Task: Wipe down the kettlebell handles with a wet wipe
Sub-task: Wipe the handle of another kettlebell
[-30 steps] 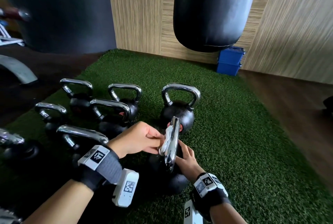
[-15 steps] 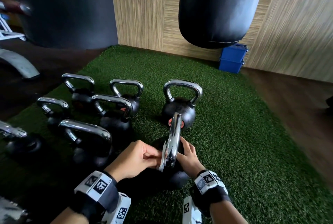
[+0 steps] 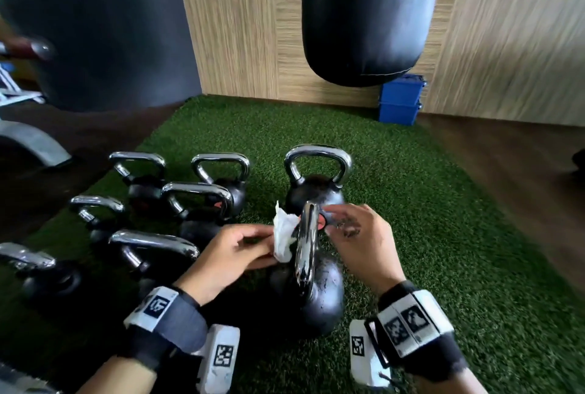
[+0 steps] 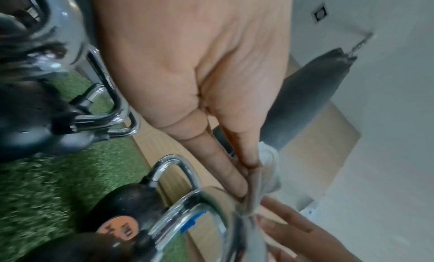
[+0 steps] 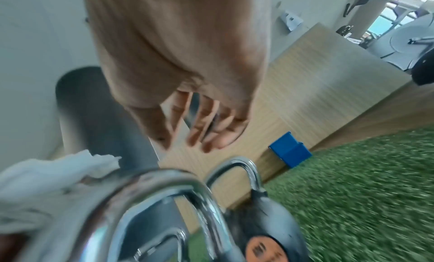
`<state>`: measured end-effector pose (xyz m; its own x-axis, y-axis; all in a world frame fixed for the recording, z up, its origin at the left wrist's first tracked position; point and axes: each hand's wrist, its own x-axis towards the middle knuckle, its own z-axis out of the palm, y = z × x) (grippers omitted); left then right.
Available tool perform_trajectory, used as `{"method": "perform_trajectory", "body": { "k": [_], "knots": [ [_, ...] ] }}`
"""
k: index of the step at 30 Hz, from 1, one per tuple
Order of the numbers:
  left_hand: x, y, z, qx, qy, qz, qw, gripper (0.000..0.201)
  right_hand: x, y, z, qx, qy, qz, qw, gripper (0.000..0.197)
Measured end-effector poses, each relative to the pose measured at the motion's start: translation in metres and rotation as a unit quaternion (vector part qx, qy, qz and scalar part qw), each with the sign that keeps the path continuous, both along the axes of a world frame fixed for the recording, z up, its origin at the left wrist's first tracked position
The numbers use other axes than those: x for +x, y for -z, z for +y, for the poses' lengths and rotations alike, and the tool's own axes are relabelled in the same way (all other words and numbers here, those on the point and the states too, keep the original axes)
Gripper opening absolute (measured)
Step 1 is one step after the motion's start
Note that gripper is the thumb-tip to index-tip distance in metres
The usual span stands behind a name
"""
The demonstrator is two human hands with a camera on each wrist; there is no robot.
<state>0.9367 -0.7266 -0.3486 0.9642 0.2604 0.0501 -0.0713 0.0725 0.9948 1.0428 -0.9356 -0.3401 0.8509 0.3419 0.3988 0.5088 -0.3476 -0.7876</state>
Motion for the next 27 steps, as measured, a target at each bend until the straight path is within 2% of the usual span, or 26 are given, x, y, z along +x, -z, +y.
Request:
{"method": "perform_trajectory", "body": {
  "k": [3,5,7,10,13,15,17,18,20,22,24,27],
  "knots": [
    [0.004,-0.026,-0.004,-0.019,0.029,-0.011,0.999,0.019,-0.017,-0.032,0.001,-0.020,-0.132,-0.071,0.988,0.051],
    [0.008,-0.039,-0.009,-0.025,0.041,-0.008,0.999,0.018,-0.024,-0.043,0.004,-0.016,-0.170,-0.098,0.980,0.053],
    [0.014,-0.045,-0.014,-0.032,0.028,-0.004,0.999,0.015,-0.027,-0.050,0.008,0.002,-0.156,-0.117,0.981,0.047],
    [0.023,-0.046,-0.021,-0.047,-0.010,-0.001,0.999,0.017,-0.026,-0.048,0.011,0.054,-0.126,-0.099,0.986,0.037],
    [0.032,-0.040,-0.021,-0.052,-0.028,-0.002,0.998,0.039,-0.019,-0.036,0.009,0.097,-0.078,-0.061,0.990,0.032],
    [0.040,-0.029,-0.016,0.003,-0.059,0.024,0.998,0.036,-0.007,-0.023,0.005,0.113,-0.023,-0.007,0.993,0.030],
    [0.049,-0.008,-0.007,0.117,-0.102,0.046,0.987,0.012,0.009,-0.006,0.001,0.120,0.027,0.044,0.991,0.030],
    [0.054,0.006,-0.002,0.197,-0.107,0.059,0.973,0.011,0.018,0.004,0.000,0.116,0.047,0.073,0.989,0.029],
    [0.064,0.034,0.000,0.359,-0.070,0.097,0.926,0.021,0.035,0.024,0.002,0.095,0.082,0.133,0.983,0.026],
    [0.070,0.056,-0.004,0.440,-0.016,0.131,0.888,0.025,0.049,0.040,0.010,0.074,0.093,0.184,0.976,0.020],
    [0.073,0.072,-0.010,0.446,0.028,0.150,0.882,0.025,0.057,0.048,0.020,0.072,0.078,0.226,0.968,0.018],
    [0.070,0.087,-0.021,0.350,0.021,0.180,0.919,0.039,0.064,0.061,0.032,0.063,0.063,0.221,0.971,0.027]
  ]
}}
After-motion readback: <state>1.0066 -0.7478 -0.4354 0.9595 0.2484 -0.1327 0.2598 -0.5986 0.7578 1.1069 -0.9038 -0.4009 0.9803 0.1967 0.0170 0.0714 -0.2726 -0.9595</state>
